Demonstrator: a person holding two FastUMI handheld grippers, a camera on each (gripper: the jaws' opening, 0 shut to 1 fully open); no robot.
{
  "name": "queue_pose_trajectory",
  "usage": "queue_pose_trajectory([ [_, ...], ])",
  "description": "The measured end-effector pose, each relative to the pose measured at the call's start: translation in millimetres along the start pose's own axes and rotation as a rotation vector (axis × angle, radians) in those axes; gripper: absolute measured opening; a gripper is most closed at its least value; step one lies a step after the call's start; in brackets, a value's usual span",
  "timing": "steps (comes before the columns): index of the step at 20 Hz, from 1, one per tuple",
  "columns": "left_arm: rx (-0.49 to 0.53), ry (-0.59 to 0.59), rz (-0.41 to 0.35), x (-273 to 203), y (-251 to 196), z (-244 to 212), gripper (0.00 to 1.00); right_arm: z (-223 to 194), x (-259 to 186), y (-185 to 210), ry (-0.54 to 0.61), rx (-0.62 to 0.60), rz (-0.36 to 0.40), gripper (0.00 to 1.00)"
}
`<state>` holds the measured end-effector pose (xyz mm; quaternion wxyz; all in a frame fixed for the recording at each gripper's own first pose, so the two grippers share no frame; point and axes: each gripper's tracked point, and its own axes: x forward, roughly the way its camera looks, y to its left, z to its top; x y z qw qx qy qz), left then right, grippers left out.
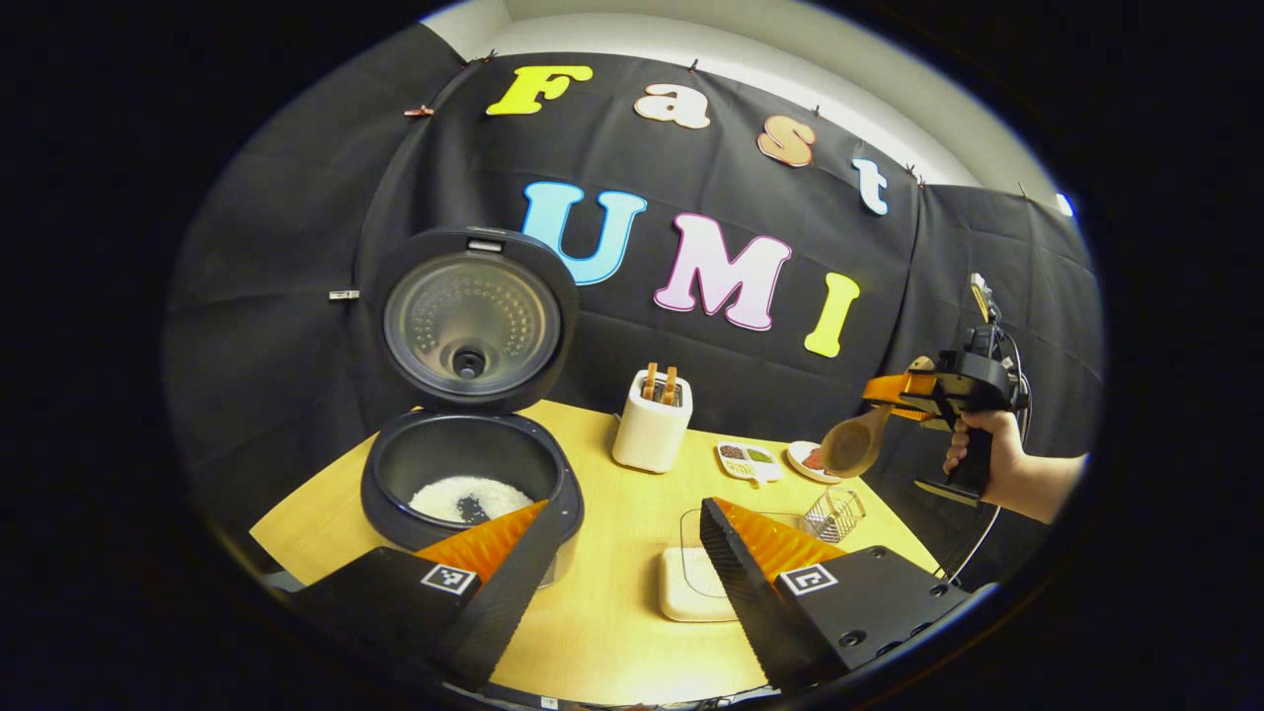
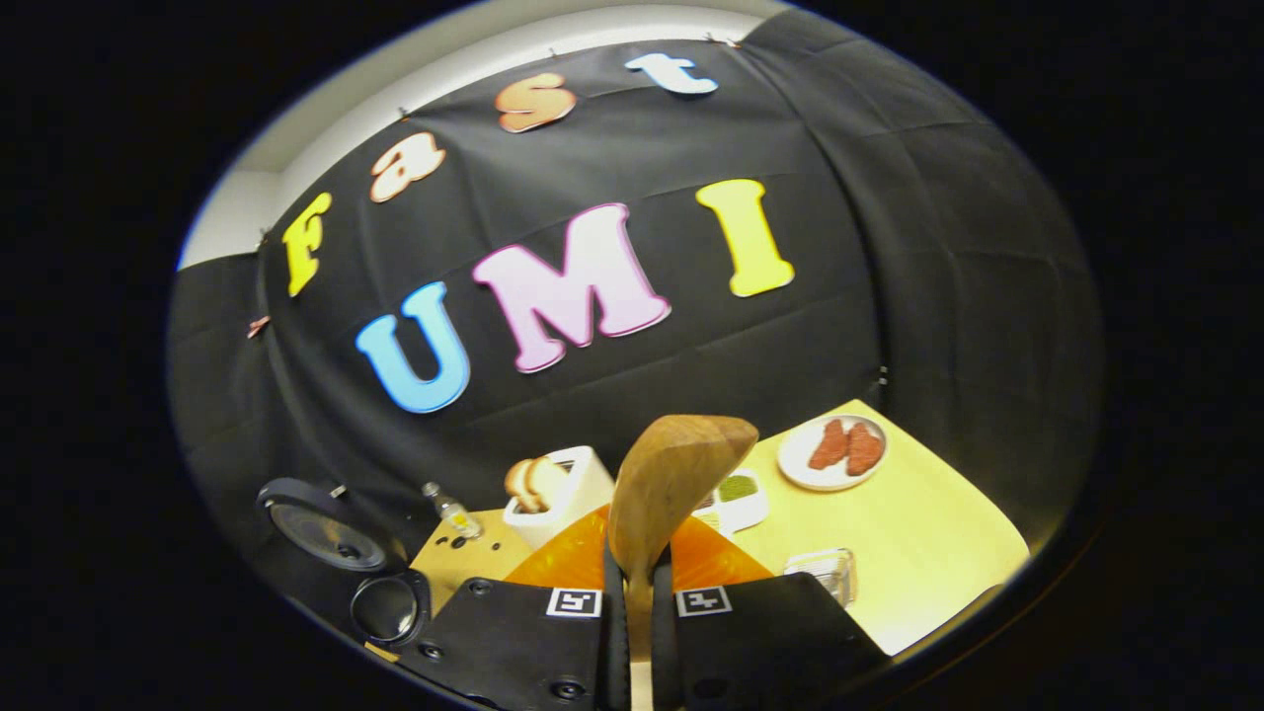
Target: Close the left gripper, press the button to open the rice cooker; take a wooden spoon from the chopstick holder with the right hand, scoop a spoonful of rice and pour it into the rice cooker, then put the wooden spoon back into the chopstick holder.
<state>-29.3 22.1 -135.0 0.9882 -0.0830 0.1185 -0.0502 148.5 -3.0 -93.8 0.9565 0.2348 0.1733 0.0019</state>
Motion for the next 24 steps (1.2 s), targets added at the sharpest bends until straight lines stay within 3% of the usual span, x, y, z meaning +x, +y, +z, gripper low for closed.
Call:
queue_pose_trajectory([
  [5,-0.009,0.015,0.058,5,-16,1,0.96,-1,20,-88,0.006,0.111,-0.125,0.13],
  [10,-0.021,0.021,0.137,8,-23,3,0.96,-30,48,-139,0.073,0.141,-0.185,0.13],
  [15,-0.122,0.027,0.161,11,-42,8,0.96,-64,66,-154,0.136,0.164,-0.205,0.13],
  [21,-0.136,-0.048,0.226,2,-36,41,0.95,-109,73,-164,0.221,0.082,-0.237,0.13],
  [24,-0.137,-0.08,0.264,-6,-19,54,0.96,-116,74,-158,0.227,0.085,-0.213,0.16],
])
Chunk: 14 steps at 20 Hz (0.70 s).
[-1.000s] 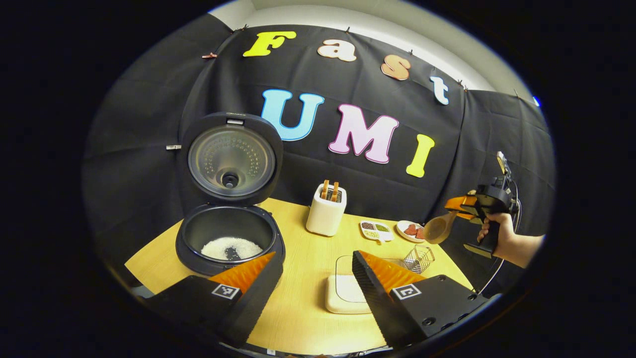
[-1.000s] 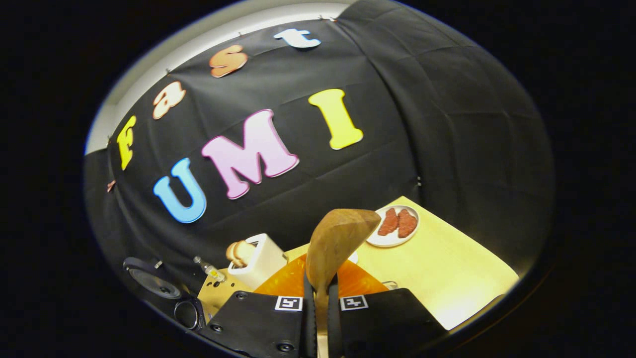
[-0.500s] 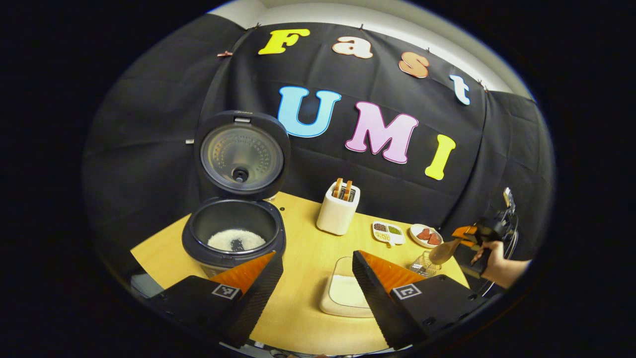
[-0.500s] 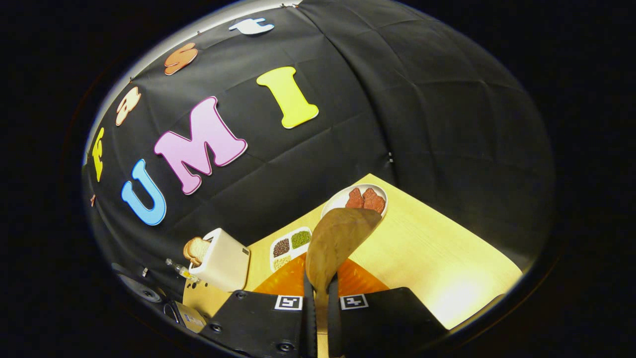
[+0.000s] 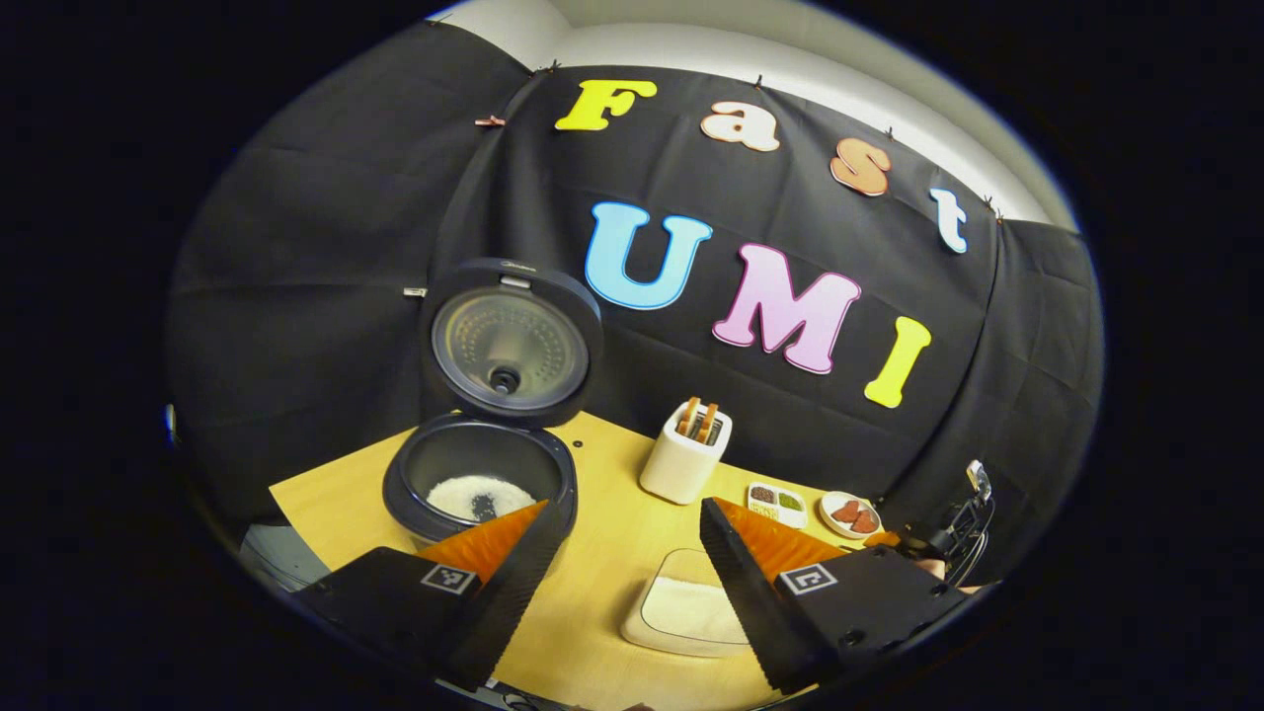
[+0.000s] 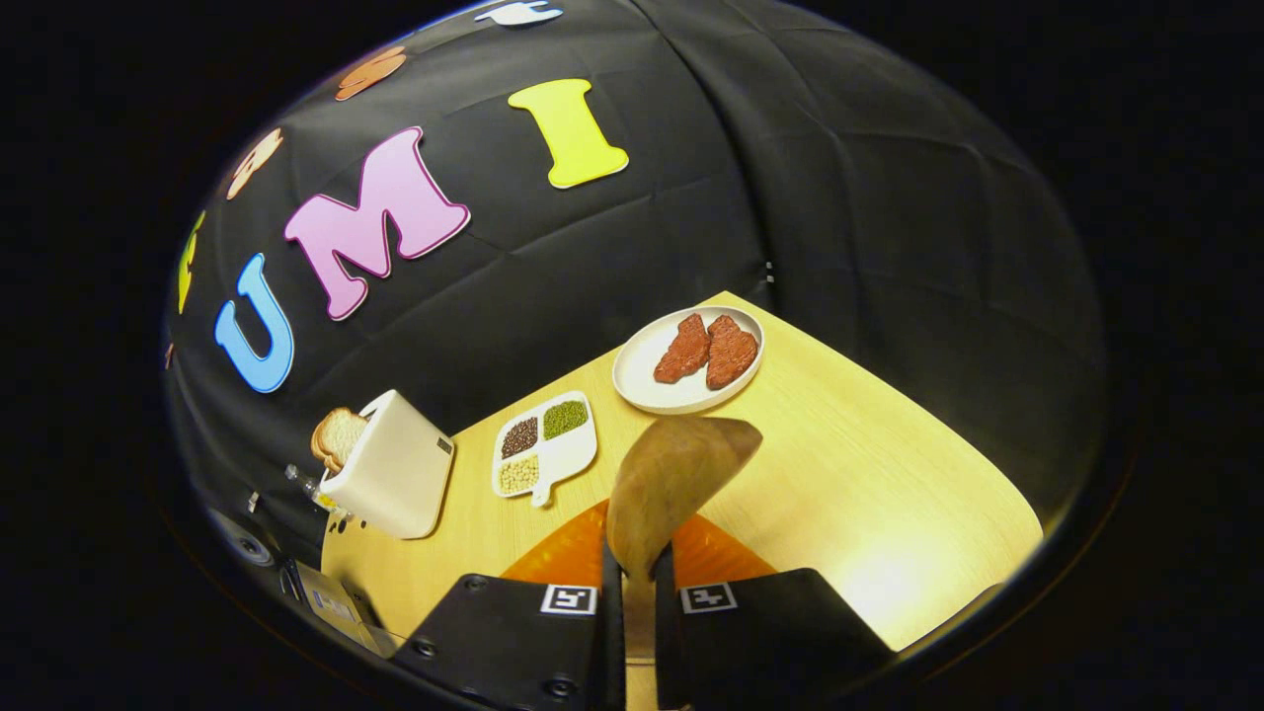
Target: Close the left gripper, press the button to open the rice cooker; take a wooden spoon from the chopstick holder with the right hand, scoop a spoonful of rice and pour it into the rice cooker, then put the wooden spoon back into the chopstick holder.
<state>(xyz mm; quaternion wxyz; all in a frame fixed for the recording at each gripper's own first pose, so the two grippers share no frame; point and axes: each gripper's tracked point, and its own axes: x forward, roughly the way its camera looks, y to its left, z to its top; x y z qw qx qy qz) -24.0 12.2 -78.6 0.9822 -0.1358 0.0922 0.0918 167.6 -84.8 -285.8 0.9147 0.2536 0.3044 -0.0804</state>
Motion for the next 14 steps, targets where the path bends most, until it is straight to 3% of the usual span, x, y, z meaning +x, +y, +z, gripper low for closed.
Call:
queue_pose_trajectory([
  [3,0.004,-0.042,0.038,-4,19,22,0.96,0,-7,0,0.003,-0.001,0.008,0.27],
  [7,0.043,-0.106,0.095,-3,45,62,0.95,-2,-31,-2,-0.009,-0.058,0.012,0.8],
  [8,0.053,-0.119,0.104,-1,49,72,0.95,0,-38,-5,-0.022,-0.084,0.006,1.0],
  [14,0.124,-0.176,0.142,15,69,137,0.95,37,-95,-19,-0.154,-0.27,-0.033,0.98],
])
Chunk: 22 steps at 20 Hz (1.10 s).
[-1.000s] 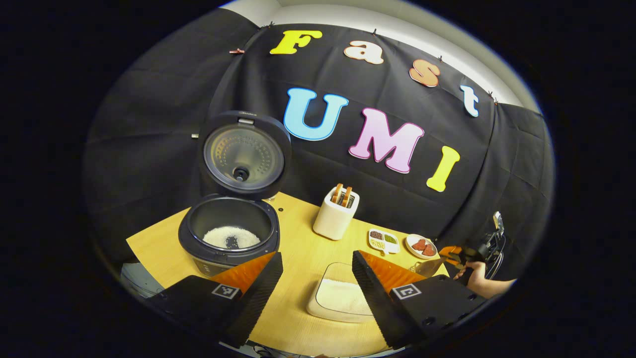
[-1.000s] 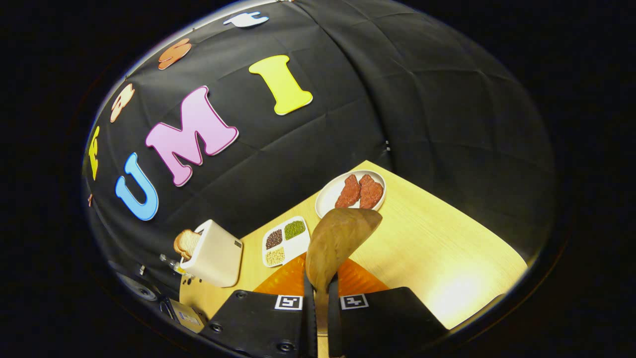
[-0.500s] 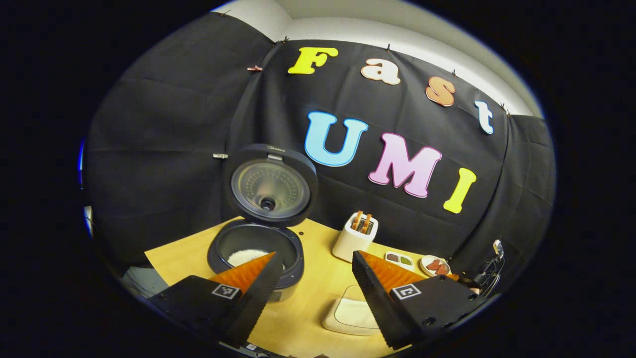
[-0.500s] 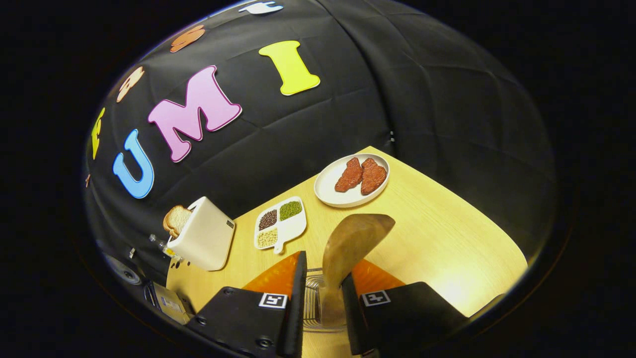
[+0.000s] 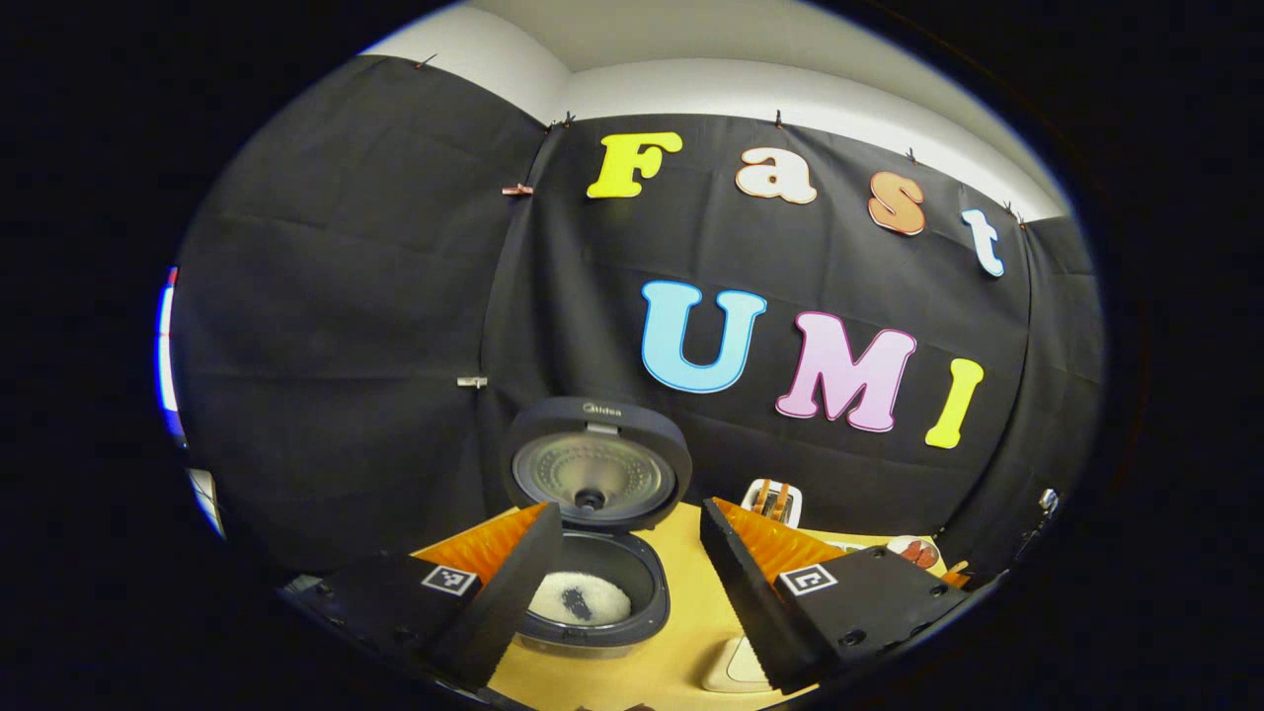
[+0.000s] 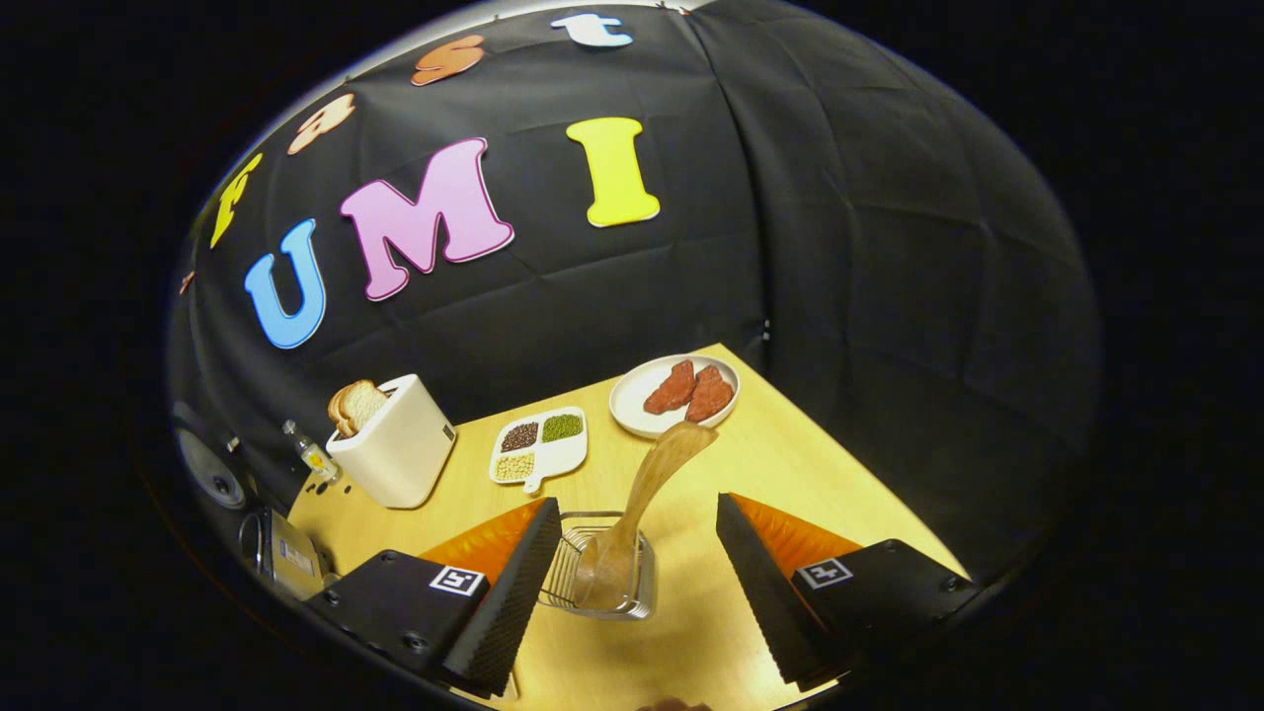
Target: Close the left gripper, press the button to open the rice cooker; take a wooden spoon from the chopstick holder with the right hand, scoop a spoonful of rice and pour it into the rice cooker, then put the wooden spoon back into the chopstick holder.
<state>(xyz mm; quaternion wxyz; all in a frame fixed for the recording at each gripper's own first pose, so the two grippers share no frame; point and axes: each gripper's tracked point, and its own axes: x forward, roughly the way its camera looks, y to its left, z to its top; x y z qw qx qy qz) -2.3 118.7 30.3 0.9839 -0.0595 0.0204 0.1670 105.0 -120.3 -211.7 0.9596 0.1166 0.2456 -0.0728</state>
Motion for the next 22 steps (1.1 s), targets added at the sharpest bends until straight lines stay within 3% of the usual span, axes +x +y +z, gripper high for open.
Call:
queue_pose_trajectory([
  [5,0.08,-0.02,0.014,43,16,30,0.95,29,-54,5,-0.115,-0.181,0.007,0.98],
  [11,0.101,-0.07,-0.021,115,37,53,0.94,11,-103,49,-0.118,-0.258,0.067,0.99],
  [18,0.174,-0.09,-0.119,201,34,57,0.94,-15,-147,101,-0.104,-0.28,0.094,0.99],
  [22,0.2,0.006,-0.178,227,14,30,0.94,-36,-167,116,-0.084,-0.283,0.091,0.98],
])
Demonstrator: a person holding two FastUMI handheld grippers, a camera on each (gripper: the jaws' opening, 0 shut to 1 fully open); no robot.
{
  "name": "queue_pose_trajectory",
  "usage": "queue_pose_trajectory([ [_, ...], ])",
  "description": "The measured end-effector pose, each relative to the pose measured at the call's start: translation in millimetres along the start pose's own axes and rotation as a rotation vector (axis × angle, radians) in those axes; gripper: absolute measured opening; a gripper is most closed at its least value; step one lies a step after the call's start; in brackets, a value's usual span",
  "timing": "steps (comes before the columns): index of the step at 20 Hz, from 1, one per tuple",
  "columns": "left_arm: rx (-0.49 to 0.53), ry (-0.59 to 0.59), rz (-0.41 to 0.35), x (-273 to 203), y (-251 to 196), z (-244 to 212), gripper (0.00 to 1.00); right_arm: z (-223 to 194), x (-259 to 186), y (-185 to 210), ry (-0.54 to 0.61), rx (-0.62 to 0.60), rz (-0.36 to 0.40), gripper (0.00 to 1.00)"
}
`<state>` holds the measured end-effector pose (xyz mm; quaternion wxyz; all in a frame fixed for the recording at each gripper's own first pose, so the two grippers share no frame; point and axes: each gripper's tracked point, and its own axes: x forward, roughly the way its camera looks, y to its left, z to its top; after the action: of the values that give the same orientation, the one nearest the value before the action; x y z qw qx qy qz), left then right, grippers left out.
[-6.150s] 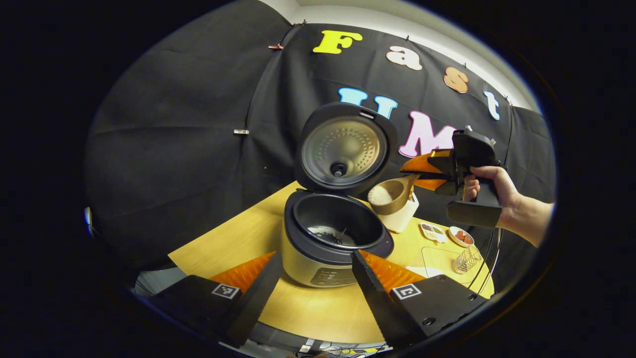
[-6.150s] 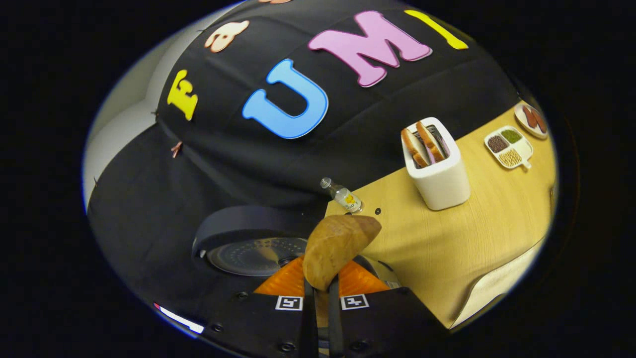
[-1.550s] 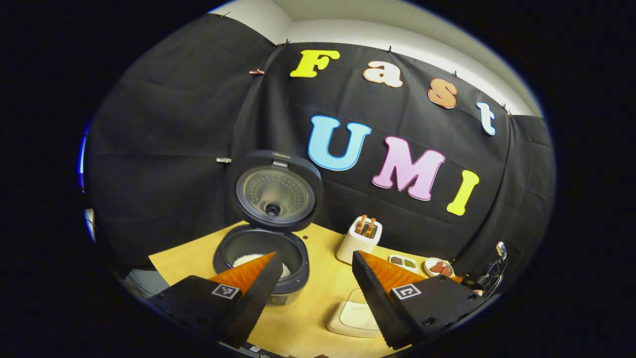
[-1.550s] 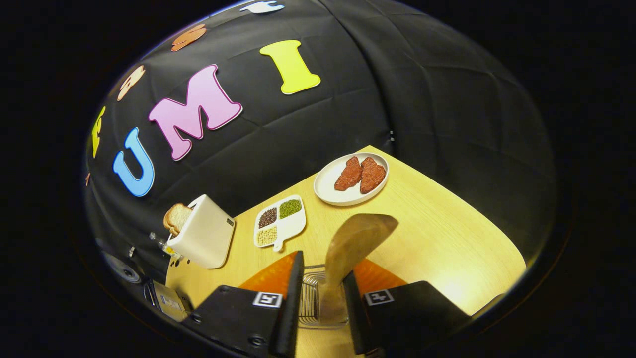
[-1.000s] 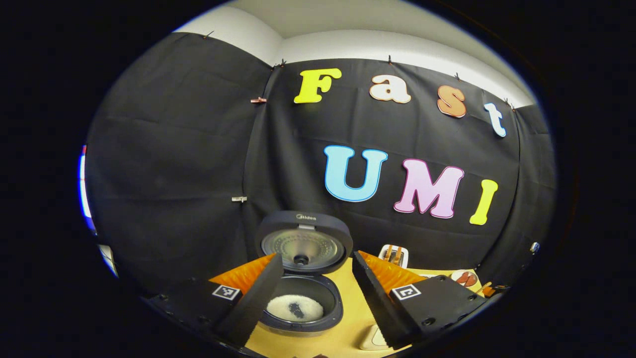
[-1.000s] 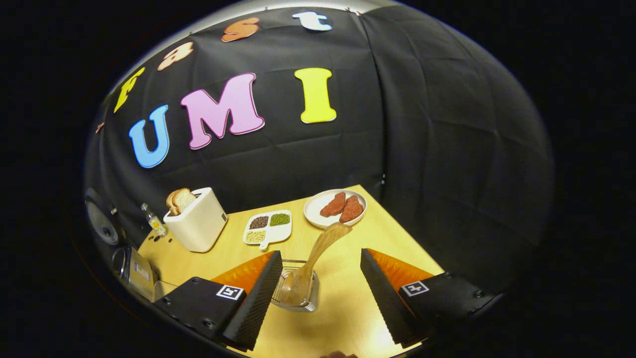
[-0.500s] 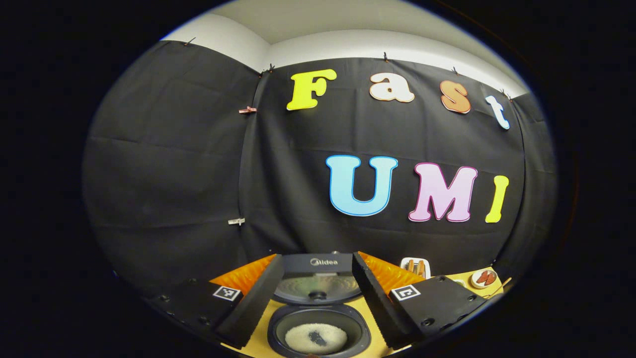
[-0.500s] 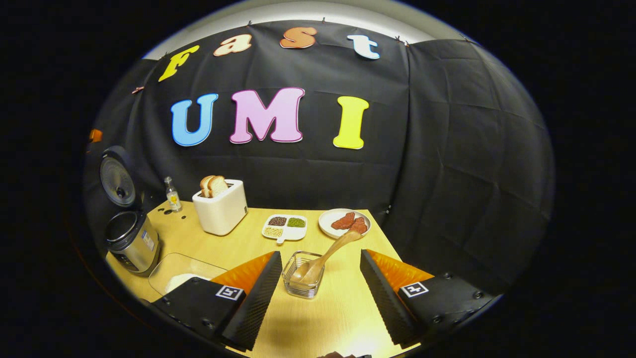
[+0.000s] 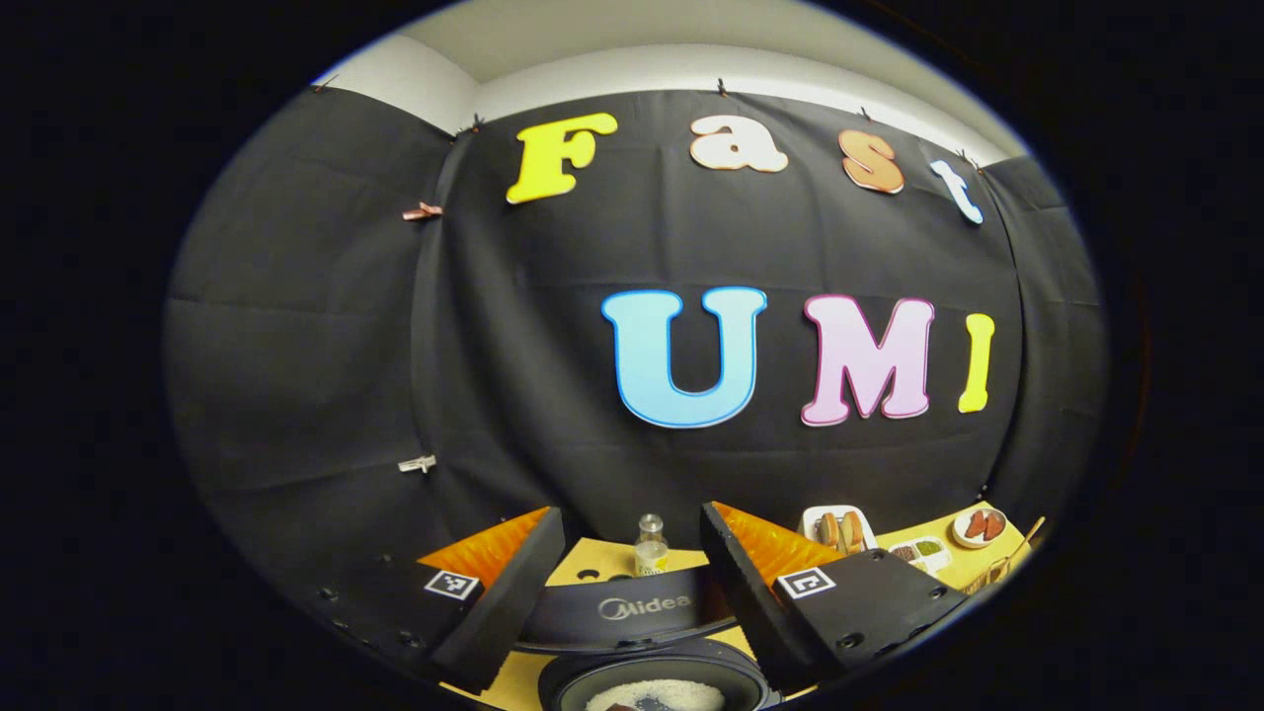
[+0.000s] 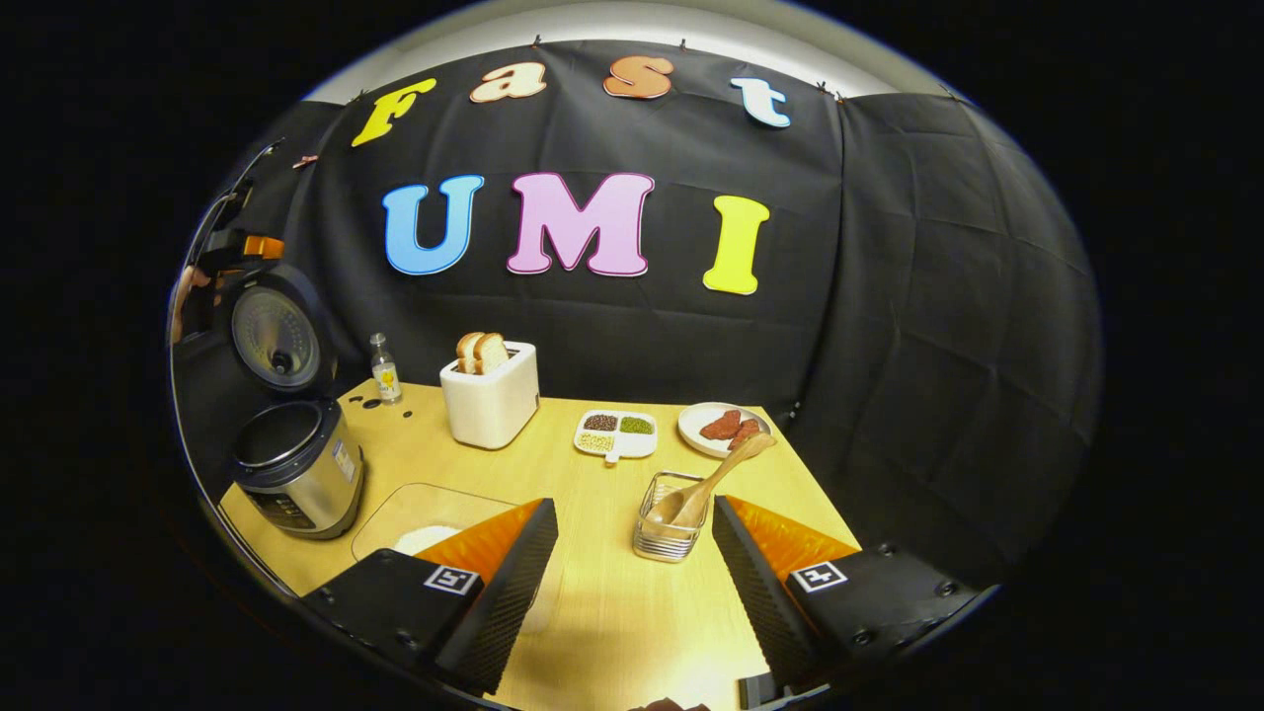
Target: Close the left gripper, press the button to open the rice cooker; take a wooden spoon from the chopstick holder with the right hand, scoop a spoonful of rice and pour it into the rice cooker, then put the wooden spoon back into the chopstick holder.
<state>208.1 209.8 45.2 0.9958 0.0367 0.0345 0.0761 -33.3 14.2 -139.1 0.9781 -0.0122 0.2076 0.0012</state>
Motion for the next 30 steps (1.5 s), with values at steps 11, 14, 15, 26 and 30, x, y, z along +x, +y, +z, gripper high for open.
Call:
queue_pose_trajectory([
  [11,-0.085,0.275,-0.051,-63,-36,-58,0.98,-6,-6,18,-0.02,0.002,0.037,0.98],
  [14,-0.101,0.333,-0.042,-94,-49,-92,0.98,5,0,29,-0.047,-0.01,0.084,0.98],
  [15,-0.107,0.348,-0.036,-102,-52,-104,0.98,7,1,33,-0.052,-0.009,0.102,0.98],
  [26,-0.069,0.421,0.05,-136,-71,-216,0.98,6,15,62,-0.005,-0.012,0.206,0.98],
  [30,-0.053,0.414,0.061,-134,-71,-234,0.98,-2,17,51,0.006,0.009,0.187,0.98],
])
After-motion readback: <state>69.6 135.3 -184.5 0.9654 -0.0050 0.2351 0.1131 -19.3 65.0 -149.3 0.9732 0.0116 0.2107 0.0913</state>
